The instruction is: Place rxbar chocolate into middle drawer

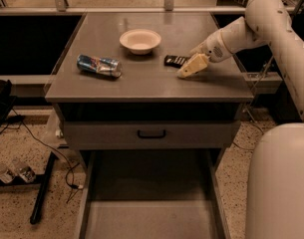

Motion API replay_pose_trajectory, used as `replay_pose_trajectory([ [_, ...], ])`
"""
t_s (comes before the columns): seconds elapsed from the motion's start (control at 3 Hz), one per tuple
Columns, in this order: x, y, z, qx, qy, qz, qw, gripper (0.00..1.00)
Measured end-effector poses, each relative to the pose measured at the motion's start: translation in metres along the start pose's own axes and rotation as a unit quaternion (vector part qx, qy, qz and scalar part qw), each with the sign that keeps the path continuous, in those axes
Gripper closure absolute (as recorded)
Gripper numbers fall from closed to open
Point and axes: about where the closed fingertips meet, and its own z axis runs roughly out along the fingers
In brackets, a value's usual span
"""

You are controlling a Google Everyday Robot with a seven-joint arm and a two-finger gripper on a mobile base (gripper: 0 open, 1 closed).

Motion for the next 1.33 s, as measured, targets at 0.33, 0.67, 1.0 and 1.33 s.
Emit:
replay_pose_trajectory([
  [0.33, 0.0000, 0.0000, 0.0000, 0.000, 0.000, 0.000, 1.0000, 0.63],
  [0.67, 0.0000, 0.0000, 0.0001, 0.000, 0.000, 0.000, 1.0000, 0.87],
  [1.0, 0.0000, 0.0000, 0.0002, 0.000, 0.000, 0.000, 1.0000, 1.00],
  [1.33, 0.0000, 0.0000, 0.0002, 0.000, 0.000, 0.000, 1.0000, 1.00],
])
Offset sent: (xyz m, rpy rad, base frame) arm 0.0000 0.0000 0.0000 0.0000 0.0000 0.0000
